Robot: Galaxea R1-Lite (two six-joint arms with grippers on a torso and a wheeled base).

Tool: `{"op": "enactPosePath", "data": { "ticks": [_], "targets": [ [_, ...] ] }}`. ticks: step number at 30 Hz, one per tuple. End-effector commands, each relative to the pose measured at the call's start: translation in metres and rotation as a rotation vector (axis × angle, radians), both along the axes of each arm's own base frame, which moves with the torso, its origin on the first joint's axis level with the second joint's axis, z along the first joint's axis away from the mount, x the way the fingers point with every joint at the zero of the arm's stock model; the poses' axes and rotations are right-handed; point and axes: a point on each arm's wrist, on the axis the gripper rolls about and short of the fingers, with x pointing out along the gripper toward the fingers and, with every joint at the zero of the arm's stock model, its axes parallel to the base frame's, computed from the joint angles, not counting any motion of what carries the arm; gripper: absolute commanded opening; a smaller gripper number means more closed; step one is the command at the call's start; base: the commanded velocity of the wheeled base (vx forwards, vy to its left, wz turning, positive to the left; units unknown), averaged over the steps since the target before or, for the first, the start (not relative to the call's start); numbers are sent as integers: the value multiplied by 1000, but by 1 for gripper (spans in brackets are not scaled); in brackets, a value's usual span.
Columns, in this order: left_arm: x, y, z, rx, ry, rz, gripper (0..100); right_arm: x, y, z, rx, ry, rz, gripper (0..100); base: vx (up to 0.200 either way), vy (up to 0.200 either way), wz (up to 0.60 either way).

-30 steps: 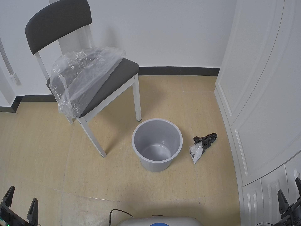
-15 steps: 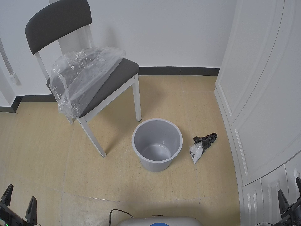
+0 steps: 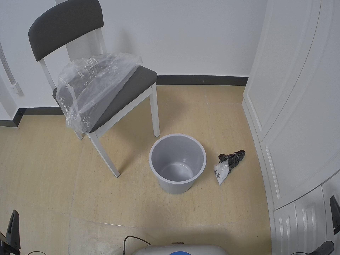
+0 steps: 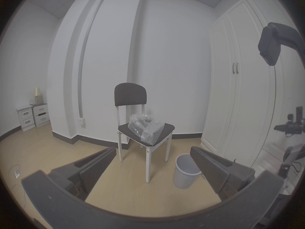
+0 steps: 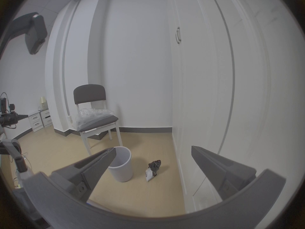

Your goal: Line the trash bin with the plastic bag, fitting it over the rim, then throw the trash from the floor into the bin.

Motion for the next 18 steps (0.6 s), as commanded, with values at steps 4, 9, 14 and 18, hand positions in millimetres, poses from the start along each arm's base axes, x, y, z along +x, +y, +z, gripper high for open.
{"op": "enactPosePath", "data": {
  "ticks": [4,9,14,18],
  "targets": [
    [37,0,59,108,153,-4,100,50,0,54,5,175,17,100,0,0,0],
    [70,-1,78,188,251,1,100,60,0,68,1,180,20,100,0,0,0],
    [105,-1,88,230,355,-7,100,73,0,73,12,191,18,100,0,0,0],
    [133,-2,93,266,406,-15,100,90,0,82,24,139,-10,100,0,0,0]
  ]
}}
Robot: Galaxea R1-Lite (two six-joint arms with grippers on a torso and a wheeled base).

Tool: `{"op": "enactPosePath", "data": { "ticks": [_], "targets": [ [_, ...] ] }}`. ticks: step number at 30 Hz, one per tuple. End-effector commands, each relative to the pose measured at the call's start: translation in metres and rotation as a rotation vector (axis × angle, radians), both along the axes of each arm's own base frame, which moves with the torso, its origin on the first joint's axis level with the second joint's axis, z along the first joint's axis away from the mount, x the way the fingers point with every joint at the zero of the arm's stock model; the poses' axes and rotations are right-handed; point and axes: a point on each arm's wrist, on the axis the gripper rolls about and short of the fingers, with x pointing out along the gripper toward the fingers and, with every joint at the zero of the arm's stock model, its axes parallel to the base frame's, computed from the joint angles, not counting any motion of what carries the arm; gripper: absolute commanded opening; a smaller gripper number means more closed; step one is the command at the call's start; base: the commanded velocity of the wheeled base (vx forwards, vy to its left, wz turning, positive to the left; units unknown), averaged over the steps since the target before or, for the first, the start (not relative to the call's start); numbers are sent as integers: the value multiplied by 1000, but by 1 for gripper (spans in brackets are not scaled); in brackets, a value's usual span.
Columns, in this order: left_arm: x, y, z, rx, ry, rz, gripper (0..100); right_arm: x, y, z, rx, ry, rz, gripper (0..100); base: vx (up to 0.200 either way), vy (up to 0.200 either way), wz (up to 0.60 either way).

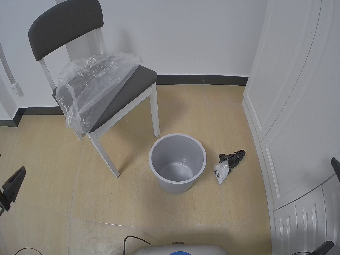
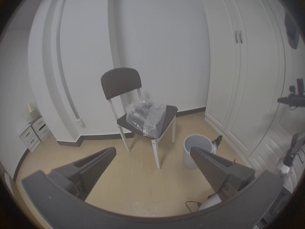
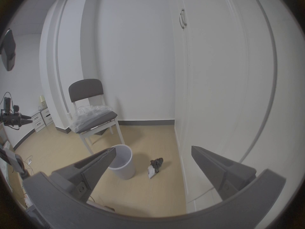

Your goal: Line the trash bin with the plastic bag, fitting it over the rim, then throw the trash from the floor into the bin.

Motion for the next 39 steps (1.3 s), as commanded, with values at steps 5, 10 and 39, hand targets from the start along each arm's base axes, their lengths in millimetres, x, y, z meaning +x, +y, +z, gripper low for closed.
{"op": "enactPosePath", "data": {
  "ticks": [5,10,39],
  "targets": [
    [89,-4,11,76,186,-15,100,51,0,19,61,-28,-90,100,0,0,0],
    [121,-21,9,138,213,63,100,60,4,22,99,-44,-96,100,0,0,0],
    [275,-94,-10,320,308,297,100,88,57,31,252,-144,-128,100,0,0,0]
  ]
}}
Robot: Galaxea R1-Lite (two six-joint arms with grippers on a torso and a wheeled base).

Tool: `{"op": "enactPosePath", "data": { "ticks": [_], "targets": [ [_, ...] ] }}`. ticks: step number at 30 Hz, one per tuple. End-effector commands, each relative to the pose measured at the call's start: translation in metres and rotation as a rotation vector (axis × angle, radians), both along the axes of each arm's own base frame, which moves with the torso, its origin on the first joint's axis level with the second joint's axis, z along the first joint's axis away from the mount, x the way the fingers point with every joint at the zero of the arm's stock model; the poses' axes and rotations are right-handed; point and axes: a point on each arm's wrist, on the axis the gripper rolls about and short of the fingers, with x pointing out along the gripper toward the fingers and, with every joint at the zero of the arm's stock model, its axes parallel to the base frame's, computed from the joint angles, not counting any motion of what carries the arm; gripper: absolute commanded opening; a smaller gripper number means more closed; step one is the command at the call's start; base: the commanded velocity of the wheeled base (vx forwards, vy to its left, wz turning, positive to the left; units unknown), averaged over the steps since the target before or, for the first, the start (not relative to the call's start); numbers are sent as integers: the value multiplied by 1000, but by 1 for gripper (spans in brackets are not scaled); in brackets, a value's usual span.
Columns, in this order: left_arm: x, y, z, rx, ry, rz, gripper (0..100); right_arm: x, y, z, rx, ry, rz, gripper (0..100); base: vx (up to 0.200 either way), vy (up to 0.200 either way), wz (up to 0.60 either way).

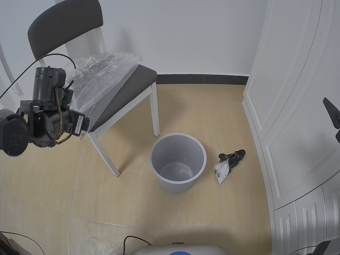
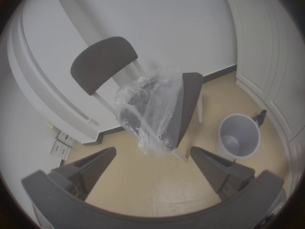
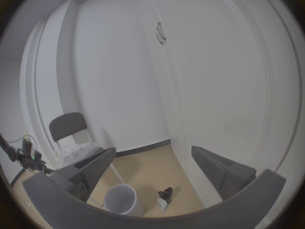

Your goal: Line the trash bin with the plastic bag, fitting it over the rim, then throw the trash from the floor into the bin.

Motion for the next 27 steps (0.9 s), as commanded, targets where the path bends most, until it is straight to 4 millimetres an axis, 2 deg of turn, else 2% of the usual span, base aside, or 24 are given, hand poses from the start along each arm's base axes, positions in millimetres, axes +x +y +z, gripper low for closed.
{"op": "enactPosePath", "data": {
  "ticks": [1,3,12,15,27],
  "targets": [
    [35,-9,-17,30,42,36,100,18,20,-11,-17,63,36,100,0,0,0],
    [47,-10,-24,46,53,67,100,16,19,-11,-16,62,38,100,0,0,0],
    [79,2,-38,85,70,160,100,14,18,-10,-15,56,41,100,0,0,0],
    [84,9,-41,114,80,184,100,14,18,-10,-14,56,41,100,0,0,0],
    [97,12,-47,121,78,221,100,13,17,-11,-14,51,42,100,0,0,0]
  ]
}}
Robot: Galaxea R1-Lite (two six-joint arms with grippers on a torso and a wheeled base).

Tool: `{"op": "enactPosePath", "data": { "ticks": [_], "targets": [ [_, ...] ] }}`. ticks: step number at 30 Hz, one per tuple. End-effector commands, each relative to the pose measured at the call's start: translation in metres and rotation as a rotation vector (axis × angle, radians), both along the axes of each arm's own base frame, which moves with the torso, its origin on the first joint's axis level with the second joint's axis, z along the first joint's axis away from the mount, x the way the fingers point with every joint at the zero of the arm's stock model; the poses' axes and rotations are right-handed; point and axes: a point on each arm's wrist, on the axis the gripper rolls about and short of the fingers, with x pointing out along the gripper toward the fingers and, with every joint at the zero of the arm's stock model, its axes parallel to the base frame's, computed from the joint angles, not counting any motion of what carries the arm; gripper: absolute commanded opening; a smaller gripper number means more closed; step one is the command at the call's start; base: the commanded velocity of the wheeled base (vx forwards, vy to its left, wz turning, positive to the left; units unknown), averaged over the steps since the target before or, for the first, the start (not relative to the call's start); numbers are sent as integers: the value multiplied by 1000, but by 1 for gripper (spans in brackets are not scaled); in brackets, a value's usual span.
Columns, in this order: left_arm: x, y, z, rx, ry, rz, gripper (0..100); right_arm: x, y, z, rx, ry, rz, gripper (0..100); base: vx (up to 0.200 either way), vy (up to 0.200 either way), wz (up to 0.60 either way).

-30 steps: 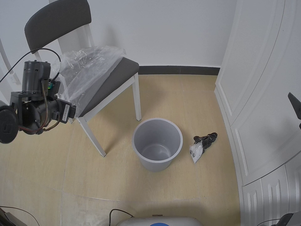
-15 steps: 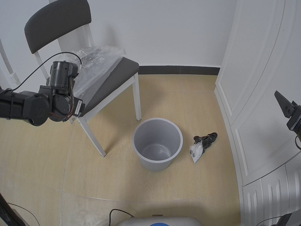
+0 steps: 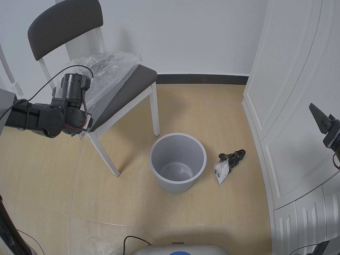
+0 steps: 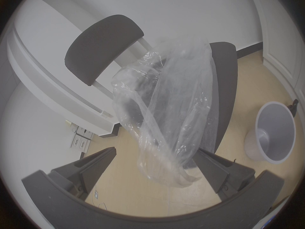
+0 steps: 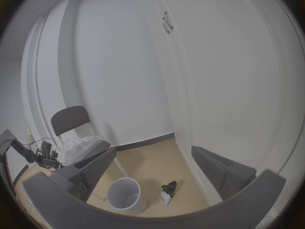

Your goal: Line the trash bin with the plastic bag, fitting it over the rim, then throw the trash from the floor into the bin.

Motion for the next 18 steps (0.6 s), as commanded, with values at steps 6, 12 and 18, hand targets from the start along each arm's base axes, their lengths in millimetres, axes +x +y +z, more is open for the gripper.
{"op": "enactPosePath", "data": {
  "ticks": [6,12,18],
  "targets": [
    [4,-1,-3,-2,-9,2,0,-4,-2,-2,-8,-2,7,100,0,0,0],
    [-1,-2,1,11,-15,14,0,-5,-3,-2,-11,-7,25,100,0,0,0],
    [-9,0,7,14,-31,30,0,-5,-3,-1,-5,-16,27,100,0,0,0]
  ]
}}
